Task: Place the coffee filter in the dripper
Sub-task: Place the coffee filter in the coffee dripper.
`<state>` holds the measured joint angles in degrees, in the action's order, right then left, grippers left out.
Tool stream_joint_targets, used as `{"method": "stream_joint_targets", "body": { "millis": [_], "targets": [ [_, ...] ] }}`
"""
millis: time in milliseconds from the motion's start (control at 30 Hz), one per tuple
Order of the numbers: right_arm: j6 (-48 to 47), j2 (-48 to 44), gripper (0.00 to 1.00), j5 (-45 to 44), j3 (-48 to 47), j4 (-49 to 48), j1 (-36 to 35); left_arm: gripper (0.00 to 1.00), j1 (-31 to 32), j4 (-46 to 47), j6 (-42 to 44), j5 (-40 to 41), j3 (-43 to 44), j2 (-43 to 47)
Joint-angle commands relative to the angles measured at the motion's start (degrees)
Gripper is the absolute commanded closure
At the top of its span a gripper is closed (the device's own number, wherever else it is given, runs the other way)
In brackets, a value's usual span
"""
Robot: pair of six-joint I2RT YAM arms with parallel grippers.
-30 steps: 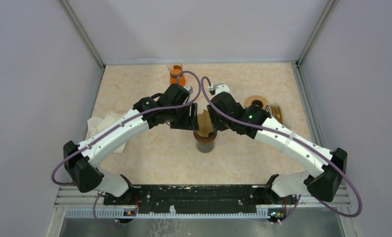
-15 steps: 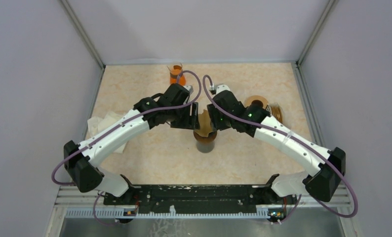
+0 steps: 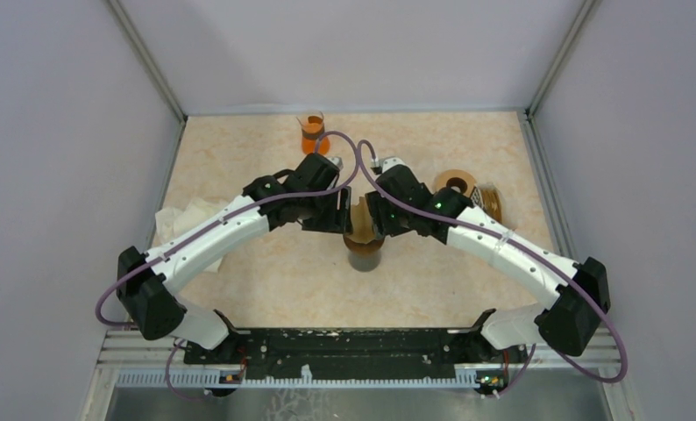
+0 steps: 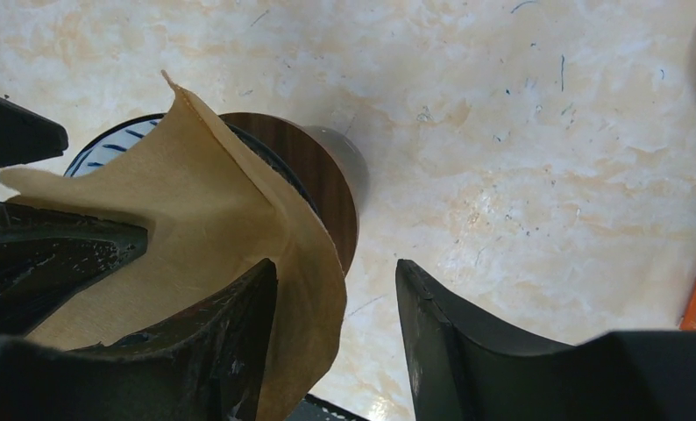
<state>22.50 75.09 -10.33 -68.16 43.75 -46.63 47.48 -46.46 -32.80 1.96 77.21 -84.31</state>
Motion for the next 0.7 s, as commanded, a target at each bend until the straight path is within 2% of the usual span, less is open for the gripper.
{"method": "stream_joint_targets", "body": {
  "millis": [0, 667],
  "targets": [
    [-1.14, 0.50, 0.47, 0.19, 0.86, -2.46, 0.94, 0.32, -0.28, -0.65, -0.14, 1.62, -0.97, -0.52],
    [-0.79, -4.23, 0.45, 1.76, -4.39, -2.24, 1.26, 0.30, -0.49, 0.45, -0.40, -0.61, -0.37, 1.48]
  ]
}}
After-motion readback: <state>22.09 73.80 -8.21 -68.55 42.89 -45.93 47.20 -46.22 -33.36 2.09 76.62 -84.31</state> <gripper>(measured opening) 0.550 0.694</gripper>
